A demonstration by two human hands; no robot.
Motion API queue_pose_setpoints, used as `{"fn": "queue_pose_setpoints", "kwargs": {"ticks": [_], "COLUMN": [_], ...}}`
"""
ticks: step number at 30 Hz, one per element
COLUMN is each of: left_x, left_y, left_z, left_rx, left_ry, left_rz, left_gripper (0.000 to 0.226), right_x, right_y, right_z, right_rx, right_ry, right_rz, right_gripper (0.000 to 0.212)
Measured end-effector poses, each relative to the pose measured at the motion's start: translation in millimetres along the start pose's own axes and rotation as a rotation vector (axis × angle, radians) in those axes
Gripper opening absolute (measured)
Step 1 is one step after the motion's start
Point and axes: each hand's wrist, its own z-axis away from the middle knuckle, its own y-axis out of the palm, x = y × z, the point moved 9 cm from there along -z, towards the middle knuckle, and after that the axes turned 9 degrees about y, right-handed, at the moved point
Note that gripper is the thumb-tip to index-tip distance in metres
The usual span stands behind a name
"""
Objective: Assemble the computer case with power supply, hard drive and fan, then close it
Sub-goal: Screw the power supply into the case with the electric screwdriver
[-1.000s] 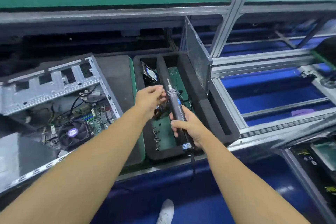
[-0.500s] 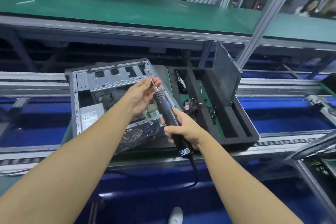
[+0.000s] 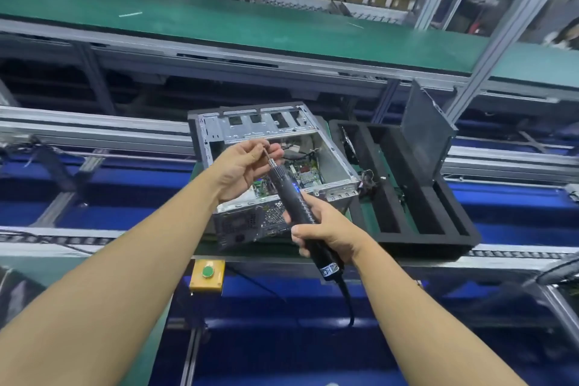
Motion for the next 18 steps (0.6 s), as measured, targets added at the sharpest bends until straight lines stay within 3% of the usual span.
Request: {"fn": "queue_pose_setpoints", "kwargs": {"ticks": [6,11,18], "left_x": [-2.6,8.8,19.3], "left_y": [-6.0,-5.6,-5.4], "left_z": [14.6,27.1,35.8], "left_rx": [0.029,0.039,-0.087], "left_ry": [-0.029,-0.137,-0.200], "left_rz": [0.000,-0.019,0.037], "left_gripper": [0.024,0.025,0.032], "right_x": [-4.2,-8.5,-16.5], "right_y": [12.1,17.6,22.7], "right_z": [2.1,9.8,13.8], "right_rx": [0.018,0.017,-0.009], "right_ry": [0.020,0.005,-0.016], "right_rz": [-0.019,0.016,0.017], "right_gripper": [0.073,0.067,0.063]}}
